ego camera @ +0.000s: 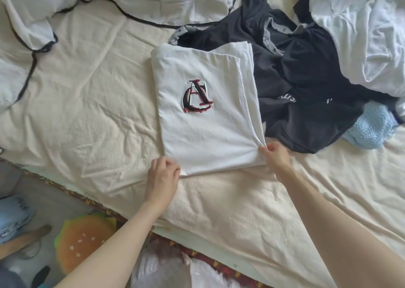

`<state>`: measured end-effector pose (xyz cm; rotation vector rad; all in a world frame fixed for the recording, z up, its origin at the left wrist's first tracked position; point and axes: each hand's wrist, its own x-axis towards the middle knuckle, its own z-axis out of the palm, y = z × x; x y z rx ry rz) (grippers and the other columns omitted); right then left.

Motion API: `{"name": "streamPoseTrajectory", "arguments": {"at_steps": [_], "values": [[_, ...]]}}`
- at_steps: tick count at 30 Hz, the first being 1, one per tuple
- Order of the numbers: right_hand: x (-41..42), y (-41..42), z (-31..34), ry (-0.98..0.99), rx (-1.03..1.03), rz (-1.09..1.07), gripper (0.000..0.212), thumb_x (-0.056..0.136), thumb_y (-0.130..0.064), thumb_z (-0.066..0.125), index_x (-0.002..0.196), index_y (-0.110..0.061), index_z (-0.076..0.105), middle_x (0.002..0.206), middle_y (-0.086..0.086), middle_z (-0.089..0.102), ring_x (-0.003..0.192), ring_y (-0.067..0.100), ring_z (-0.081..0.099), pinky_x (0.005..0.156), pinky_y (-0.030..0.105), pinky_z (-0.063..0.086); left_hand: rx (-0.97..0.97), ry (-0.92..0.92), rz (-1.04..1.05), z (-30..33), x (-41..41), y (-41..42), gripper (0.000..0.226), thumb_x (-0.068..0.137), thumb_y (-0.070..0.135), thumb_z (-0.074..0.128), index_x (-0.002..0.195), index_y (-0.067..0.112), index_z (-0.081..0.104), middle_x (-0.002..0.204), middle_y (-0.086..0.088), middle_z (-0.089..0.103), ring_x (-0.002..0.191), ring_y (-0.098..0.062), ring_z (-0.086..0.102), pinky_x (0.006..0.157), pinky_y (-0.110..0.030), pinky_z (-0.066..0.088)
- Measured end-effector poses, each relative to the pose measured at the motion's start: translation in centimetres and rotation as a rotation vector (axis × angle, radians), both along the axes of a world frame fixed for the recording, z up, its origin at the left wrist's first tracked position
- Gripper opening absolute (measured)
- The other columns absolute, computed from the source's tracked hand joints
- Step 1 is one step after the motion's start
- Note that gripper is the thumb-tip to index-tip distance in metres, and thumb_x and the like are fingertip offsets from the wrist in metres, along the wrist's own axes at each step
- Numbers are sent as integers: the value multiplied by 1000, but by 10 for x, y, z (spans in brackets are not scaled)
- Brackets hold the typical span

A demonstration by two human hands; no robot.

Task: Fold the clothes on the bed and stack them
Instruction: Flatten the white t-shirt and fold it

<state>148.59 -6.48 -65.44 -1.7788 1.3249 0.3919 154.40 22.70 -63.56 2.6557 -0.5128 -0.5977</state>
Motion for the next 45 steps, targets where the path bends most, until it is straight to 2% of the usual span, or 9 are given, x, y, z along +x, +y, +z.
{"name": "streamPoseTrajectory", "arguments": {"at_steps": [3, 5, 9, 13, 17, 21, 25, 32, 45], "values": [[-3, -1, -2, 15, 62, -2, 9, 89, -21, 54, 85, -13, 52, 81, 1, 55, 68, 18, 52, 55, 30, 43, -145, 395, 641, 0, 11, -2, 31, 94, 20, 58, 119, 4, 53, 107, -5, 51, 99, -21, 53, 74, -20, 38], [-2, -3, -1, 29, 94, 8, 11, 89, -20, 55, 83, -12, 51, 79, 1, 53, 65, 15, 49, 54, 28, 40, -214, 549, 811, -3, 19, -4, 41, 94, 23, 58, 126, 2, 46, 108, -6, 55, 98, -22, 57, 75, -24, 41], [-2, -5, 3, 33, 142, 22, 18, 90, -24, 56, 79, -12, 49, 77, 0, 48, 66, 15, 44, 61, 29, 40, -247, 594, 827, -7, 24, -1, 12, 94, 18, 58, 92, 6, 59, 85, -6, 60, 78, -19, 53, 61, -17, 40], [-8, 5, 14, -38, 105, -22, 17, 89, -23, 59, 81, -9, 52, 83, 5, 55, 75, 20, 53, 73, 40, 50, -259, 565, 820, 2, 25, 8, 30, 94, 19, 57, 68, 8, 48, 61, 1, 47, 60, -14, 42, 54, -20, 32], [-18, 31, 34, -160, 193, -225, 14, 89, -12, 61, 88, -8, 47, 94, 12, 58, 80, 23, 59, 72, 39, 56, -271, 479, 845, 23, 28, 23, 12, 93, 19, 59, 87, 8, 60, 77, 2, 55, 81, -18, 50, 71, -27, 37], [-39, 62, 52, -176, 311, -305, 27, 91, -4, 56, 116, 4, 49, 108, 21, 58, 88, 27, 60, 70, 35, 52, -251, 467, 878, 42, 20, 47, 29, 92, 20, 61, 115, 1, 61, 100, 1, 53, 101, -21, 51, 84, -30, 38], [-85, 101, 66, -111, 403, -343, 30, 90, 2, 52, 119, 9, 53, 108, 21, 61, 84, 24, 60, 66, 30, 51, -263, 668, 914, 57, -20, 90, 12, 92, 20, 61, 83, 13, 61, 91, -5, 56, 97, -25, 52, 91, -39, 44], [-167, 148, 83, 55, 458, -498, 16, 87, -3, 64, 102, 5, 64, 96, 16, 69, 86, 27, 67, 77, 38, 56, -280, 912, 1074, 70, -90, 140, 10, 95, 11, 55, 98, 2, 60, 100, -15, 62, 96, -29, 58, 68, -31, 51], [-132, 144, 122, -134, 374, -570, 8, 87, -10, 66, 92, -10, 60, 82, 4, 58, 68, 16, 55, 53, 25, 48, -415, 871, 1125, 102, -36, 130, 6, 84, 5, 69, 86, 3, 64, 81, -10, 65, 71, -18, 58, 55, -27, 48]]}}
